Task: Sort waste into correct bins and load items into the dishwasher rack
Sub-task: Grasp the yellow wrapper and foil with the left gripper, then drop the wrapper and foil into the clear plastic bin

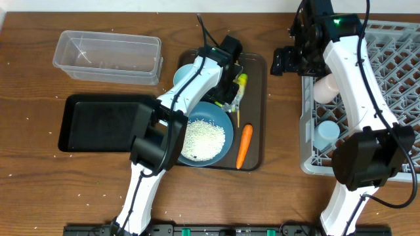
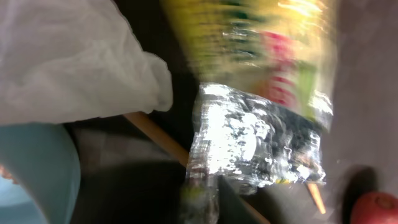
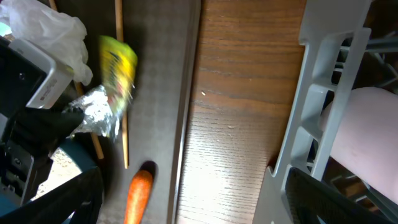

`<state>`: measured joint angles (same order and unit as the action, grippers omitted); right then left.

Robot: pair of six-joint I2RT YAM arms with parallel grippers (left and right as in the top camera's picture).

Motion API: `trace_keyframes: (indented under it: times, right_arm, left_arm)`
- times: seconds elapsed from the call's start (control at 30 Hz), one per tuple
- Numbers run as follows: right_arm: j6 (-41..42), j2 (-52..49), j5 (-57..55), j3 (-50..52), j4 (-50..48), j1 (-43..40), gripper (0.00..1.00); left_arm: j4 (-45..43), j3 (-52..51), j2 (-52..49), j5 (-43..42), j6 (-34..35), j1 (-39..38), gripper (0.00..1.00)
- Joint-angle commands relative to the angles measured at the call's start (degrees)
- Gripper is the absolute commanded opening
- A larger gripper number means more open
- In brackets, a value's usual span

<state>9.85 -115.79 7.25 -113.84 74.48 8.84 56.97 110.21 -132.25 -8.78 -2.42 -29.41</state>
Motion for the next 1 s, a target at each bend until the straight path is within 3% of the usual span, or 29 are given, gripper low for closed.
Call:
trace_keyframes:
  times: [0.0, 0.37, 0.7, 0.97]
  right_arm:
    - [-0.3, 0.8, -0.9, -0.7, 0.1, -0.4, 0.86]
    - [-0.2, 0.8, -0.8, -0.7, 0.2, -1.0, 0.86]
    - [0.4, 0.8, -0.8, -0.7, 0.2, -1.1, 0.86]
    - [0.4, 0.8, -0.8, -0.7, 0.6, -1.0, 0.86]
  left_arm:
    - [0.5, 0.0, -0.1, 0.1, 0.2, -0.3, 0.06]
    - [-0.1, 5.4, 9.8, -2.1, 0.1, 3.5, 0.06]
    - [-10.1, 5.4, 13.6, 9.6, 0.1, 20.1, 0.06]
    - [-11.9, 5.1, 9.0, 9.7, 0.1, 31.0, 0.06]
